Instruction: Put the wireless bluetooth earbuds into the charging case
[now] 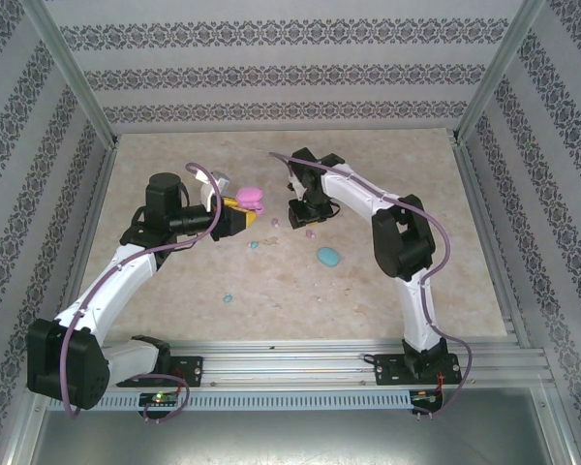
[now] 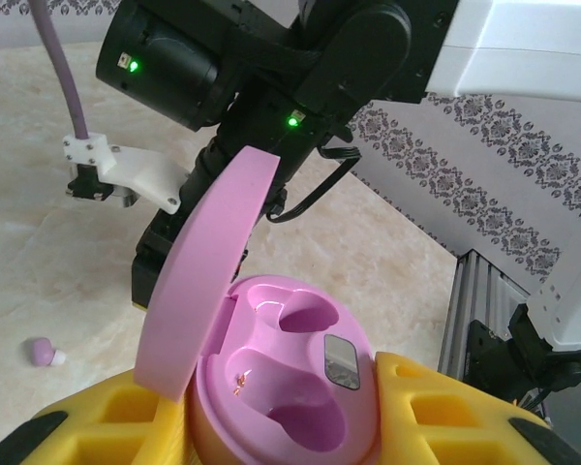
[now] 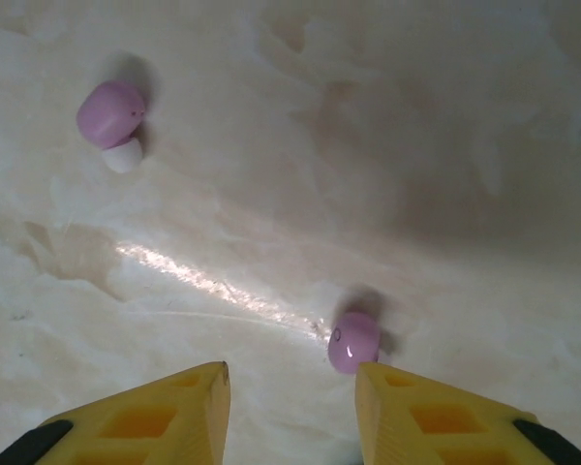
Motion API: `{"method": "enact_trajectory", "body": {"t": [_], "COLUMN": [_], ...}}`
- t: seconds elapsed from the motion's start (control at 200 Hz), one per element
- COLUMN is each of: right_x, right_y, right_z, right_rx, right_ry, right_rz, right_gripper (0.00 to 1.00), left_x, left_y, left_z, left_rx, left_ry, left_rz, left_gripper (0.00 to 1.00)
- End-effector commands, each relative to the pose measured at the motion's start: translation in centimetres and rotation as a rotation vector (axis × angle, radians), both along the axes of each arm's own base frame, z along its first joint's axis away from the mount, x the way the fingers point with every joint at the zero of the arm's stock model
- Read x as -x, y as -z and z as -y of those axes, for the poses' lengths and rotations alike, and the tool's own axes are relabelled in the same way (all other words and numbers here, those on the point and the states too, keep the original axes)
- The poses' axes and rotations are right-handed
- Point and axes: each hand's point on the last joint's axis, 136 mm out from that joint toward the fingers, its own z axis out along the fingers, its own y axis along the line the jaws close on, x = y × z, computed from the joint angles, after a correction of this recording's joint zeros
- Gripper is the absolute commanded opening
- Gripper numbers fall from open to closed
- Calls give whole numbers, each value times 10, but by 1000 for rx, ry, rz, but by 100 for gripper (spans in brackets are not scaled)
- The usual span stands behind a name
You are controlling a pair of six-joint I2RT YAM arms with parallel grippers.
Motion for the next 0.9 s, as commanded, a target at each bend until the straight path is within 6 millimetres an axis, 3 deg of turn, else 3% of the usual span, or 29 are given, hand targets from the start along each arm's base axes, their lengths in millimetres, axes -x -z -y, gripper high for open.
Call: {"method": "enact_trajectory", "body": {"t": [0.0, 0.674, 0.894], "right_x": [4, 13, 14], "right_y": [9, 48, 53], "right_z": [9, 16, 21], "right_rx": [75, 118, 131], "right_ry": [-42, -76, -66], "right_rz": [-28, -111, -116], "right_gripper": [38, 32, 23], "left_x": [0, 1, 3], "left_y": [1, 3, 1], "left_z": [4, 4, 4], "left_rx": [-6, -7, -6], "left_ry": [14, 15, 17], "left_rz": [7, -3, 1], "left_gripper": [2, 2, 2]}}
